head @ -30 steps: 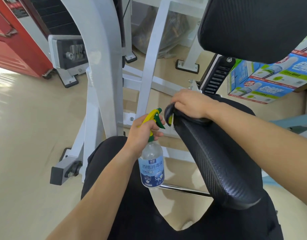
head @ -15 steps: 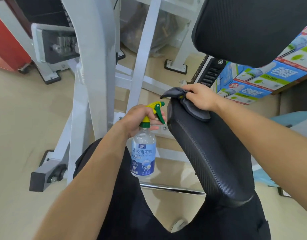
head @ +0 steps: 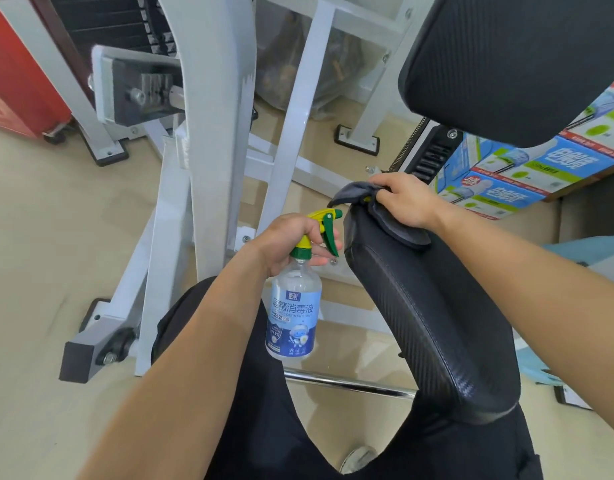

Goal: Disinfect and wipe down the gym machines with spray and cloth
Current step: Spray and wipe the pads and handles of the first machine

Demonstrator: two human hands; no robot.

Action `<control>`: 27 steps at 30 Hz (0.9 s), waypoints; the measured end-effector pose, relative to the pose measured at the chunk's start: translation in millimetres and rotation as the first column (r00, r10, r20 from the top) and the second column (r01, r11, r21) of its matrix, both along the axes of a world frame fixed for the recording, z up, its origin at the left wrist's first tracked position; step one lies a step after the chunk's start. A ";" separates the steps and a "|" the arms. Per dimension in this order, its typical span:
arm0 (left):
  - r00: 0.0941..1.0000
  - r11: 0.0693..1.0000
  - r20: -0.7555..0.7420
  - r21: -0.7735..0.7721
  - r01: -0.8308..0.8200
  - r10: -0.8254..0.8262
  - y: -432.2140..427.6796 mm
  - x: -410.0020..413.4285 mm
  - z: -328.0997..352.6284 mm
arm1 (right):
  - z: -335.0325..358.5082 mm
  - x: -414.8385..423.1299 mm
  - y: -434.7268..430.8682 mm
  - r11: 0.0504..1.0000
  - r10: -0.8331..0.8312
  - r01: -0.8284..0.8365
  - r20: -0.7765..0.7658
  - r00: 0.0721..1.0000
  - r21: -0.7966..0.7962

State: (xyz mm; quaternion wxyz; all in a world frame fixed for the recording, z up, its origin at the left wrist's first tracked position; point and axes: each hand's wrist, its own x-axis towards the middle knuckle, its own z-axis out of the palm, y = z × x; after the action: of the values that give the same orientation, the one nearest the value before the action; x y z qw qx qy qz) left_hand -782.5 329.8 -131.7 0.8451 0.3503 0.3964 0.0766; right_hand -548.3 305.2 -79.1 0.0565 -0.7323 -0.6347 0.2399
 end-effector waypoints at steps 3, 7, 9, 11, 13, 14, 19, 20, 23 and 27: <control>0.999 0.999 0.026 0.005 -0.044 0.044 0.9 -6.6 -1.0 | -1.8 -15.5 10.4 0.999 0.039 -0.040 -0.029 0.999 -0.034; 0.975 0.975 0.041 0.006 -0.220 0.220 4.2 -23.2 -3.3 | -9.3 -37.3 12.5 0.970 0.221 -0.207 0.102 0.970 -0.130; 0.957 0.957 0.046 0.046 -0.288 0.286 5.4 -30.5 -5.4 | -7.3 -48.5 -1.6 0.905 0.413 -0.377 0.198 0.889 -0.195; 0.947 0.944 0.051 0.078 -0.321 0.317 5.4 -32.4 -5.9 | -6.8 -50.9 -7.1 0.824 0.561 -0.505 0.236 0.794 -0.258; 0.940 0.936 0.036 0.087 -0.340 0.339 4.4 -30.0 -3.8 | -6.1 -42.6 7.3 0.832 0.550 -0.491 0.266 0.792 -0.259; 0.940 0.936 0.029 0.092 -0.341 0.340 3.4 -28.1 -2.0 | -6.5 -35.7 18.7 0.867 0.495 -0.439 0.294 0.818 -0.236; 0.952 0.940 0.019 0.154 -0.304 0.305 -0.1 -22.7 -0.3 | -6.6 -23.5 43.8 0.975 0.178 -0.117 0.354 0.918 -0.188; 0.951 0.939 0.021 0.152 -0.307 0.308 0.0 -23.2 -0.6 | -5.8 -30.0 39.3 0.970 0.190 -0.125 0.331 0.924 -0.209; 0.951 0.940 0.030 0.145 -0.309 0.308 0.5 -25.0 -2.6 | -3.1 -51.2 6.0 0.921 0.378 -0.328 0.275 0.884 -0.212; 0.960 0.944 0.047 0.178 -0.279 0.275 -3.8 -24.1 0.7 | -1.0 -54.8 -4.9 0.863 0.493 -0.442 0.219 0.842 -0.245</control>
State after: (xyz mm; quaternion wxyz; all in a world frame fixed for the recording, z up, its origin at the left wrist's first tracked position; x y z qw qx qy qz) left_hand -806.6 326.1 -130.9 0.7946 0.3662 0.4237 0.2345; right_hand -603.2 300.3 -80.1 -0.1607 -0.5827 -0.7711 0.2004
